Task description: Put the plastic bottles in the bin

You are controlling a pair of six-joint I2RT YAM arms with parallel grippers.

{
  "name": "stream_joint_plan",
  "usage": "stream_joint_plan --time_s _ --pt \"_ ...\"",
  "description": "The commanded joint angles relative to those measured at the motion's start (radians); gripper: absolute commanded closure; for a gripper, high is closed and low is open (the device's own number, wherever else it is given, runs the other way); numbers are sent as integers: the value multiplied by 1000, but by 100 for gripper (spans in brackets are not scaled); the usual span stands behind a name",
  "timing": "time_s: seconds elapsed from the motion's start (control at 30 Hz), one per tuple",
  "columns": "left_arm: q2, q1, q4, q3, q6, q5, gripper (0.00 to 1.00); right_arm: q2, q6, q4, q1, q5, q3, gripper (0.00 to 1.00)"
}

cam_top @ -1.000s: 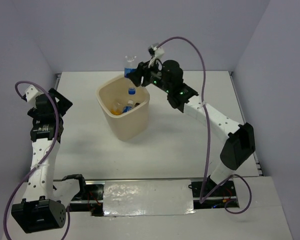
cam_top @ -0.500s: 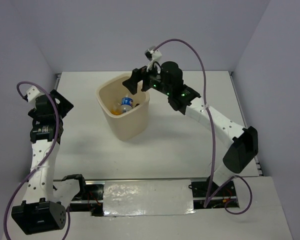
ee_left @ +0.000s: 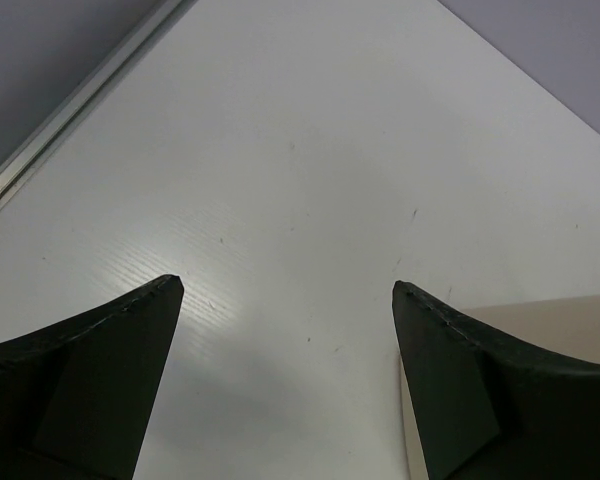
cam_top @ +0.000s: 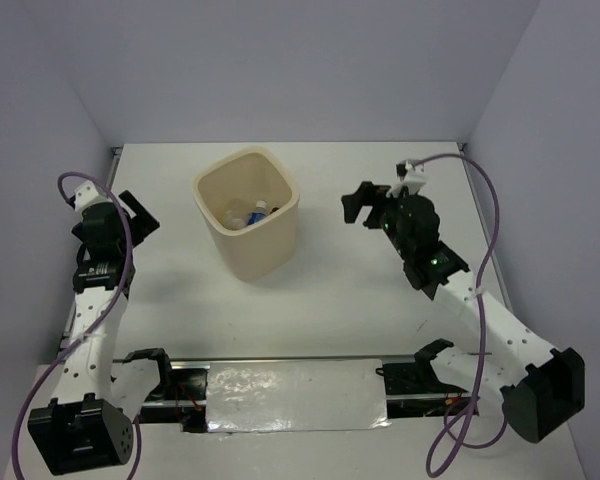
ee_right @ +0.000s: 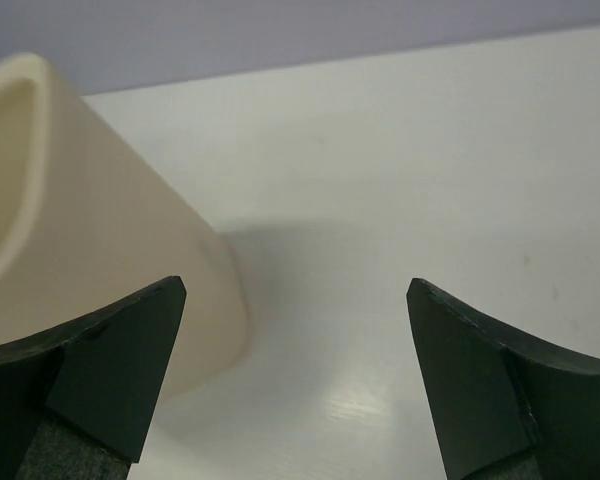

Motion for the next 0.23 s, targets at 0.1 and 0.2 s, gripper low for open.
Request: stream_joint_plan --time_s 0.1,0.2 --pt "-12 5 122 1 33 60 1 -147 51 38 -1 232 -204 0" --pt "-30 5 159 -28 44 112 1 -190 29 98 -3 189 -253 0"
